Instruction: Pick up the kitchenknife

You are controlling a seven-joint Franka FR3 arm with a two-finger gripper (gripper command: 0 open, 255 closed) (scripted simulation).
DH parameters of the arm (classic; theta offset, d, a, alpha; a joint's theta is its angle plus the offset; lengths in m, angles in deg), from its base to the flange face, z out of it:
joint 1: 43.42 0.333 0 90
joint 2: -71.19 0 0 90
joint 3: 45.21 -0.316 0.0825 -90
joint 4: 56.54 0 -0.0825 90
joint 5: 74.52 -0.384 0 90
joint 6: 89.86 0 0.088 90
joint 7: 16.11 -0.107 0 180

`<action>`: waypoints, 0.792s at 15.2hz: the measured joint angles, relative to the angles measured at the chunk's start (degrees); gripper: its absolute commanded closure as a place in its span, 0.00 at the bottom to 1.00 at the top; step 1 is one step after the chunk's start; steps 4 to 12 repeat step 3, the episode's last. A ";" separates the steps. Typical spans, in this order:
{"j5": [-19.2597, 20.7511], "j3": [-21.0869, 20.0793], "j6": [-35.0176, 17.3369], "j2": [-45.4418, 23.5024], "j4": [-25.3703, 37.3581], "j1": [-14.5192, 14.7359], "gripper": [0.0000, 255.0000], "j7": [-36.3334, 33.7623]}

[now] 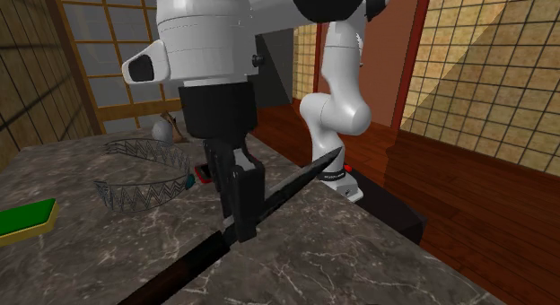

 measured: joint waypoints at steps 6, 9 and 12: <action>-0.03 0.12 2.00 0.45 1.57 -0.06 1.00 -0.13; -0.03 0.12 2.00 0.45 1.57 -0.06 1.00 -0.13; -0.03 0.12 2.00 0.45 1.57 -0.06 1.00 -0.13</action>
